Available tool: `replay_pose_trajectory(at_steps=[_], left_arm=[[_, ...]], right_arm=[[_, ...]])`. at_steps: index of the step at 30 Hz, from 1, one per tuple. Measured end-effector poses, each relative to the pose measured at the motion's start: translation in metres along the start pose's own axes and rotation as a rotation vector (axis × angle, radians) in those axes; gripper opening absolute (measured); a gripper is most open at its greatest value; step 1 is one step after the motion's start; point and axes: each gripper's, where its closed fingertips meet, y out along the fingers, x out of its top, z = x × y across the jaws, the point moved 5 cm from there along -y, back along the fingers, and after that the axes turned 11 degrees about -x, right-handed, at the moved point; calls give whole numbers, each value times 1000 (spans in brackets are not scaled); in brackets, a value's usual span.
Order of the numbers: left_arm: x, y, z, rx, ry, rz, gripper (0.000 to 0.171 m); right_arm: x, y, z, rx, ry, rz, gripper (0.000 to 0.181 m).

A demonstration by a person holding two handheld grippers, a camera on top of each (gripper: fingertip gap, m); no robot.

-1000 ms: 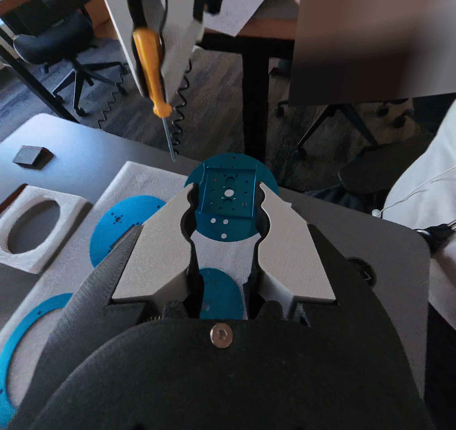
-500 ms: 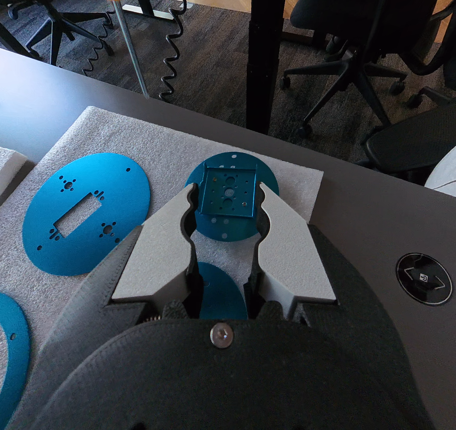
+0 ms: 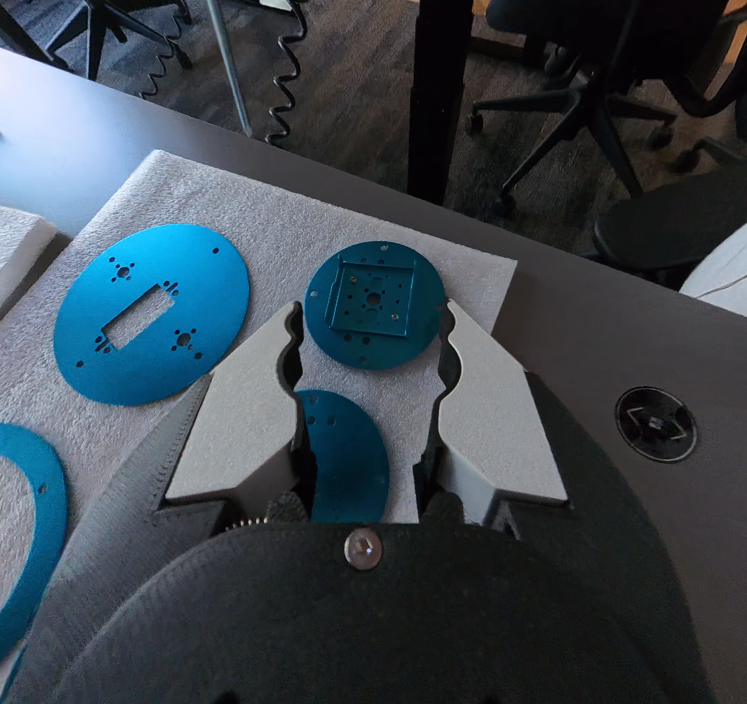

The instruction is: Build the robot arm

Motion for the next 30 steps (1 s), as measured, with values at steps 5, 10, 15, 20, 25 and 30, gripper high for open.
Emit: replay_pose_trajectory(at_steps=[5,10,15,20,25,30], left_arm=[[0,-35,-9,124,-129,-184,55],[1,-51,-30,129,-217,-394,40],[10,-57,-32,151,-207,-400,35],[29,-53,-32,105,-164,-371,28],[29,-54,-39,62,-178,-386,15],[25,-60,-60,71,-144,-399,2]], right_arm=[[19,-21,13,102,45,-121,16],[40,-30,39,203,69,-224,17],[58,-23,68,291,84,-252,16],[72,-13,88,314,70,-267,16],[85,-16,100,362,108,-305,16],[97,-24,119,395,114,-322,16]])
